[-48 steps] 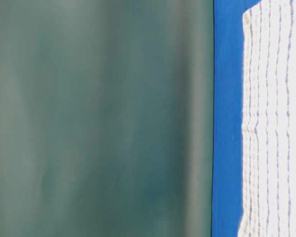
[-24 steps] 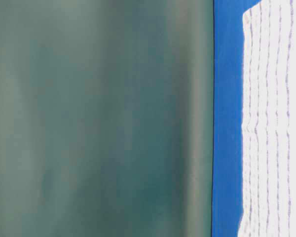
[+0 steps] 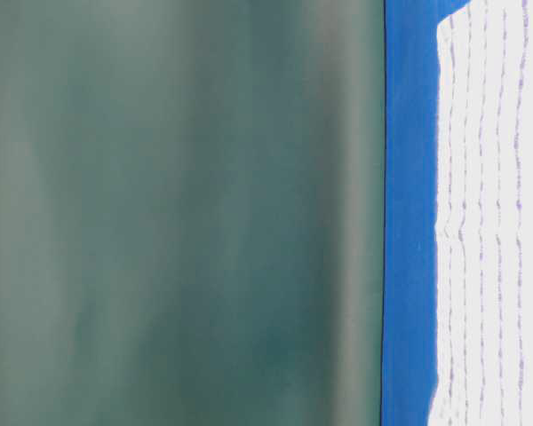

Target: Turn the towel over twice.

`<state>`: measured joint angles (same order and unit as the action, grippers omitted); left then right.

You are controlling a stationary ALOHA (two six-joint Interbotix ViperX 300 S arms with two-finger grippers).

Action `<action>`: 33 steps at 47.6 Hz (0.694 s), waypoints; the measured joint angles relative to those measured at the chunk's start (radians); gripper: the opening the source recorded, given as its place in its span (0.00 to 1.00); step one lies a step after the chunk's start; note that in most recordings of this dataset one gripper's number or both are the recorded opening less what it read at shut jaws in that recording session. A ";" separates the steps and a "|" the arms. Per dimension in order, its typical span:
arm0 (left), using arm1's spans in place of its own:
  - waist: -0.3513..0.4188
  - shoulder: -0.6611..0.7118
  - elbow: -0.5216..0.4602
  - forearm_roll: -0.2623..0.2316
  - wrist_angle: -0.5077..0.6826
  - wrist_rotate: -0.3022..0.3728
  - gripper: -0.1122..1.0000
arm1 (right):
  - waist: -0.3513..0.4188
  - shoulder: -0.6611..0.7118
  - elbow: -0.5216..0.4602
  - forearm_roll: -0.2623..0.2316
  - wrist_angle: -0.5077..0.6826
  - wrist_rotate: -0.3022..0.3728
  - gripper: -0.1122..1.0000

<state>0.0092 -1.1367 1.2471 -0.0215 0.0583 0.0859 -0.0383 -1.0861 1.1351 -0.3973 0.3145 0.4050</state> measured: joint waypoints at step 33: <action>0.061 -0.127 0.141 0.000 0.003 -0.014 0.83 | -0.152 -0.060 0.235 0.080 -0.264 0.003 0.65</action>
<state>0.0706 -1.2640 1.3883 -0.0215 0.0614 0.0721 -0.1902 -1.1459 1.3698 -0.3175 0.0506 0.4080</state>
